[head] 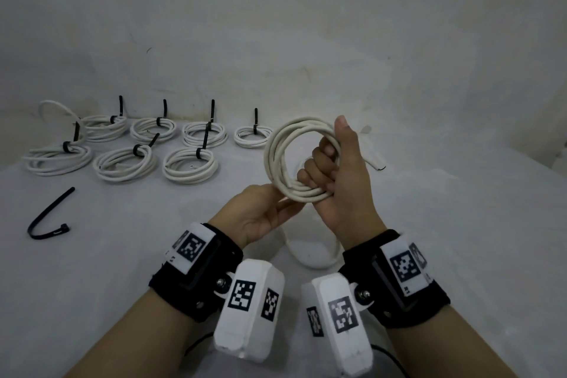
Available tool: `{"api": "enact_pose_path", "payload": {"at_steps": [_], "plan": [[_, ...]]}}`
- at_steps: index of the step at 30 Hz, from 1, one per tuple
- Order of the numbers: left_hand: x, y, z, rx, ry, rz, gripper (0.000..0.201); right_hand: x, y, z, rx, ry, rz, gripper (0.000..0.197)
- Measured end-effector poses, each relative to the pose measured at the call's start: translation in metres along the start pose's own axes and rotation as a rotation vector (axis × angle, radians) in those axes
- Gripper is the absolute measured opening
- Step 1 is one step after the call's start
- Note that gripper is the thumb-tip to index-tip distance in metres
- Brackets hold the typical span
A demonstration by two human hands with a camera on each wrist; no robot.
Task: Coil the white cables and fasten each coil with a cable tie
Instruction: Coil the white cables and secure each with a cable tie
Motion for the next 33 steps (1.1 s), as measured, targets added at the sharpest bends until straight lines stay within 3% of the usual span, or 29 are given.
{"api": "enact_pose_path", "payload": {"at_steps": [6, 11, 13, 20, 23, 26, 29, 32, 33], "plan": [[0.015, -0.004, 0.008, -0.023, -0.087, -0.156, 0.022, -0.007, 0.012, 0.002, 0.192, 0.130, 0.087, 0.044], [0.031, -0.007, 0.011, 0.045, -0.361, -0.352, 0.010, -0.007, 0.021, 0.000, 0.294, 0.139, 0.122, 0.045], [0.038, -0.006, 0.013, 0.056, -0.485, -0.422, 0.016, -0.005, 0.025, -0.003, 0.311, 0.108, 0.147, 0.045], [0.042, -0.007, 0.014, 0.039, -0.640, -0.545, 0.033, 0.013, 0.026, -0.009, 0.235, -0.115, 0.182, 0.045], [0.042, -0.013, 0.016, -0.046, -0.586, -0.500, 0.040, 0.020, 0.022, -0.007, 0.193, -0.156, 0.228, 0.045], [0.048, -0.016, 0.021, -0.079, -0.706, -0.657, 0.041, 0.023, 0.014, -0.003, 0.101, -0.164, 0.292, 0.044], [0.055, -0.014, 0.023, -0.062, -0.798, -0.731, 0.040, 0.017, 0.007, -0.001, 0.052, -0.052, 0.530, 0.039], [0.058, -0.018, 0.026, -0.115, -0.782, -0.738, 0.042, 0.004, 0.005, -0.001, 0.047, 0.189, 0.869, 0.022], [0.056, -0.020, 0.028, -0.146, -0.766, -0.759, 0.040, 0.000, 0.004, -0.001, 0.015, 0.252, 0.932, 0.025]]}}
Point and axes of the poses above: each hand's wrist, its own z-axis away from the middle knuckle, its own y-axis out of the back of the hand, x = y × z, the point moved 6 cm from there along -z, towards the middle knuckle, and after that the axes turned 7 degrees about z, right-handed, at the moved point
